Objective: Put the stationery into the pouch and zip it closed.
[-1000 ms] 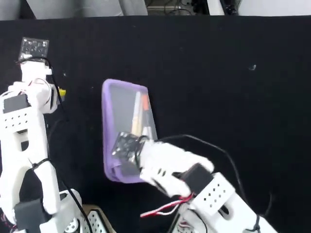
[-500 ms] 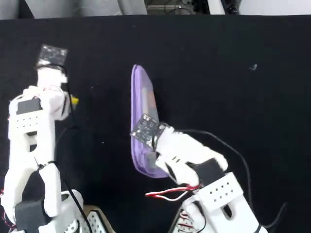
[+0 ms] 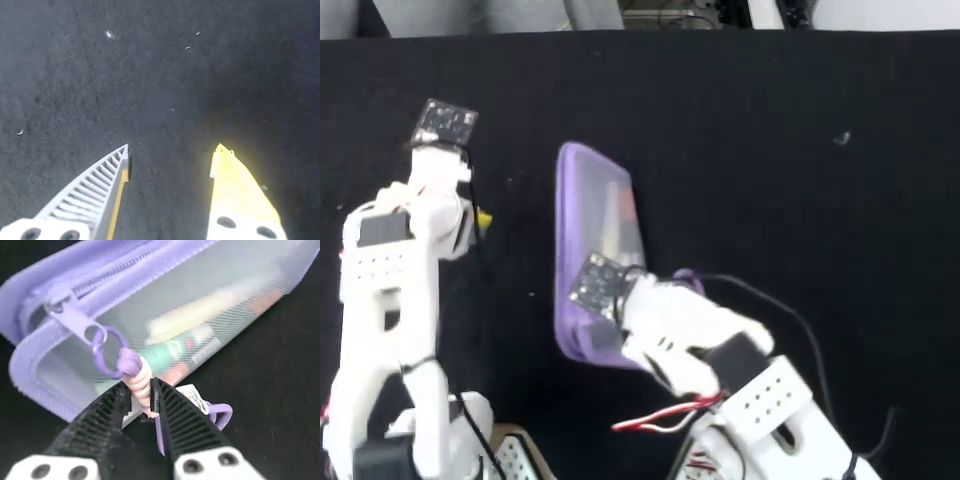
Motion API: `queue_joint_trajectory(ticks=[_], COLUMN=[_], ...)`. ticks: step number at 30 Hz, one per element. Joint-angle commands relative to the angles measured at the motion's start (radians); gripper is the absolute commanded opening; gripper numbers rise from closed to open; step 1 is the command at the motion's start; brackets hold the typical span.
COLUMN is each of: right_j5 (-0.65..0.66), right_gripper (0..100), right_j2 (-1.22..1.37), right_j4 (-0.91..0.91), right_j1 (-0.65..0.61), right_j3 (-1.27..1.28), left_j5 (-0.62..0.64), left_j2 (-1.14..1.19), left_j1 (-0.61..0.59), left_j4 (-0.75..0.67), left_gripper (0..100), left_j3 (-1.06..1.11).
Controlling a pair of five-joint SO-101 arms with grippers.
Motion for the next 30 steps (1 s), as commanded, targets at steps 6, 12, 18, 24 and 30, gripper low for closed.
queue_joint_trajectory(ticks=[6, 12, 18, 24, 30], right_j5=[-0.015, -0.015, -0.015, -0.015, -0.015], right_gripper=[1.1, 1.1, 1.1, 1.1, 1.1], right_j2=[0.007, 0.007, 0.007, 0.007, 0.007], right_j4=[-0.009, 0.025, 0.034, 0.034, 0.034], right_j1=[-0.015, -0.018, -0.015, -0.015, -0.014], right_j3=[-0.076, -0.094, -0.105, -0.104, -0.099], left_j5=[-0.126, 0.123, 0.354, 0.503, 0.664], left_j2=[-0.431, -0.729, -0.870, -0.870, -0.870], left_j1=[0.127, 0.156, 0.202, 0.323, 0.461], left_j4=[0.077, 0.077, 0.080, 0.087, 0.196], left_gripper=[27, 27, 27, 27, 27], left_j3=[0.223, 0.332, 0.380, 0.395, 0.332])
